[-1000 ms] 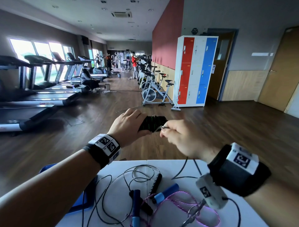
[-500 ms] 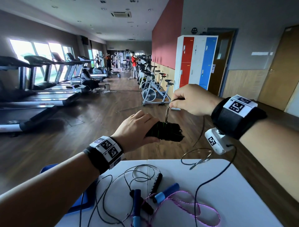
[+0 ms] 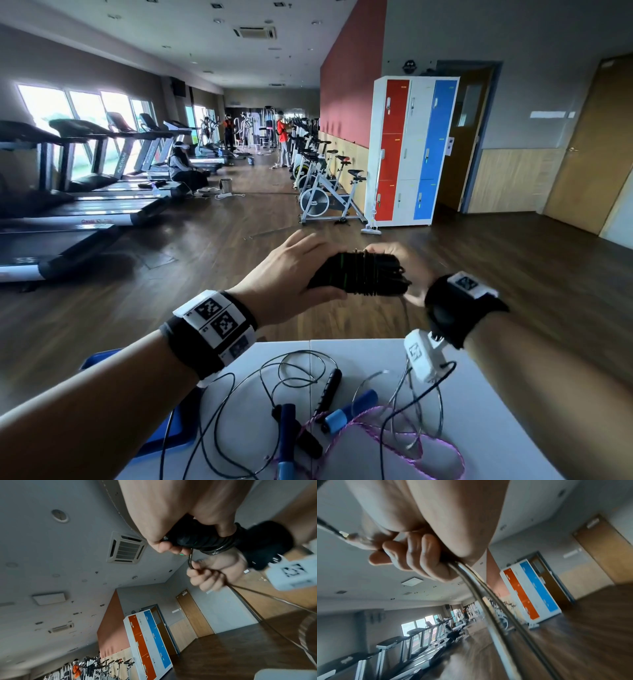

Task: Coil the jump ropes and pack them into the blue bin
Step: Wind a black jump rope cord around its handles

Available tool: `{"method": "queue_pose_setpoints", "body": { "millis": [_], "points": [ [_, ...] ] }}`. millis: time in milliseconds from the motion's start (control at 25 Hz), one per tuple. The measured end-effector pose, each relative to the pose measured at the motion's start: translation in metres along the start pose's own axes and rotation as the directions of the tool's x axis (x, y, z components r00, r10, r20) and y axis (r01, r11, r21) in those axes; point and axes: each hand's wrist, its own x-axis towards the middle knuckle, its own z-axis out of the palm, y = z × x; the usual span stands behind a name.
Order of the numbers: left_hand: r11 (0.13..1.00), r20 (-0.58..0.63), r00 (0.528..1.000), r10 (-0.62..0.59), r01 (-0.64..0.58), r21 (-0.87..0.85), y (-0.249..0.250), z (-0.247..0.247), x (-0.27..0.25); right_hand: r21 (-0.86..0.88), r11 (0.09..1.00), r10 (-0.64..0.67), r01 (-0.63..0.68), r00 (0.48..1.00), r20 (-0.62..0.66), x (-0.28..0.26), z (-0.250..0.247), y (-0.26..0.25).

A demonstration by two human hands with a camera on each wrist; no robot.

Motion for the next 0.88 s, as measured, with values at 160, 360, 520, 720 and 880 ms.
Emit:
{"method": "queue_pose_setpoints", "body": {
  "millis": [160, 360, 520, 720, 880],
  "points": [
    [0.998, 0.009, 0.999, -0.049, 0.049, 0.025, -0.013, 0.013, 0.0, 0.145, 0.981, 0.117, -0.127, 0.99, 0.076, -0.047, 0.061, 0.017],
    [0.989, 0.027, 0.99, -0.137, 0.135, 0.056, -0.022, 0.036, -0.011, 0.06, 0.998, 0.037, -0.035, 0.999, -0.022, -0.066, 0.076, 0.018],
    [0.985, 0.049, 0.987, -0.15, 0.145, 0.093, -0.024, 0.039, -0.009, -0.181, 0.981, -0.075, 0.071, 0.997, -0.013, -0.073, 0.065, 0.004],
    [0.978, 0.11, 0.977, -0.183, 0.169, 0.125, -0.029, 0.043, -0.013, -0.455, 0.878, -0.164, 0.15, 0.986, 0.01, -0.073, 0.051, -0.031],
    [0.981, 0.098, 0.981, -0.167, 0.155, 0.119, -0.03, 0.042, -0.008, -0.497, 0.859, -0.134, 0.124, 0.991, 0.015, -0.062, 0.034, -0.054]
  ]
}}
